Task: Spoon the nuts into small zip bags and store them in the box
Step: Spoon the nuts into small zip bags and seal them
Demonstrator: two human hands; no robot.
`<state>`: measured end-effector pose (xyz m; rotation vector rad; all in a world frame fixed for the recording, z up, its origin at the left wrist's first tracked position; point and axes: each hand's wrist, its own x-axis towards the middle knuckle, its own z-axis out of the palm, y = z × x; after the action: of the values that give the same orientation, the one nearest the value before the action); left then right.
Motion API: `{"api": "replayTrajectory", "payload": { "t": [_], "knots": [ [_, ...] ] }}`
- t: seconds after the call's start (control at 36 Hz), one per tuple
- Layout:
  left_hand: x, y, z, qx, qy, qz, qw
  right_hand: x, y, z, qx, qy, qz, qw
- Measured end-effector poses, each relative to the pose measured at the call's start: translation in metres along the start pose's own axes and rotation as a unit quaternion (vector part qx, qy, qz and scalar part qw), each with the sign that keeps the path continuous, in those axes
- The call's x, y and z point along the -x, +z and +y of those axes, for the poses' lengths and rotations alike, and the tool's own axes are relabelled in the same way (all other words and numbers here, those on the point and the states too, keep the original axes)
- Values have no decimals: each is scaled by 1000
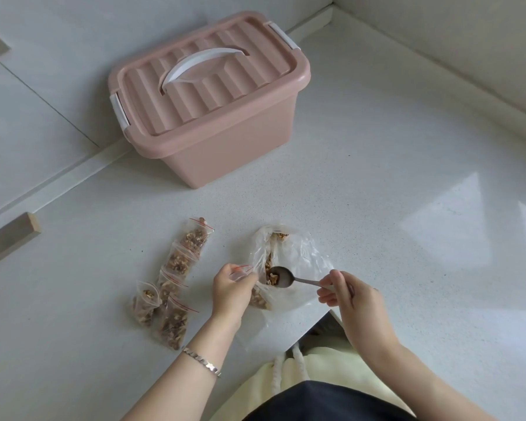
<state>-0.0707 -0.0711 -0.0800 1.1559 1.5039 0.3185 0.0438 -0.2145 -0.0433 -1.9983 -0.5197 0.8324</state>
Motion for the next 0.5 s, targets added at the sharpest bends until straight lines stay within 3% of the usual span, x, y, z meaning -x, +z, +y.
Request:
{"api": "replayTrajectory", "payload": {
  "t": [0.28,0.5],
  "knots": [
    [7,4,-8,-50,57,-22,997,14,8,-4,130,-122,-10,984],
    [6,5,-9,45,15,15,999,-4,-2,12,-33,19,-1,999]
  ]
}}
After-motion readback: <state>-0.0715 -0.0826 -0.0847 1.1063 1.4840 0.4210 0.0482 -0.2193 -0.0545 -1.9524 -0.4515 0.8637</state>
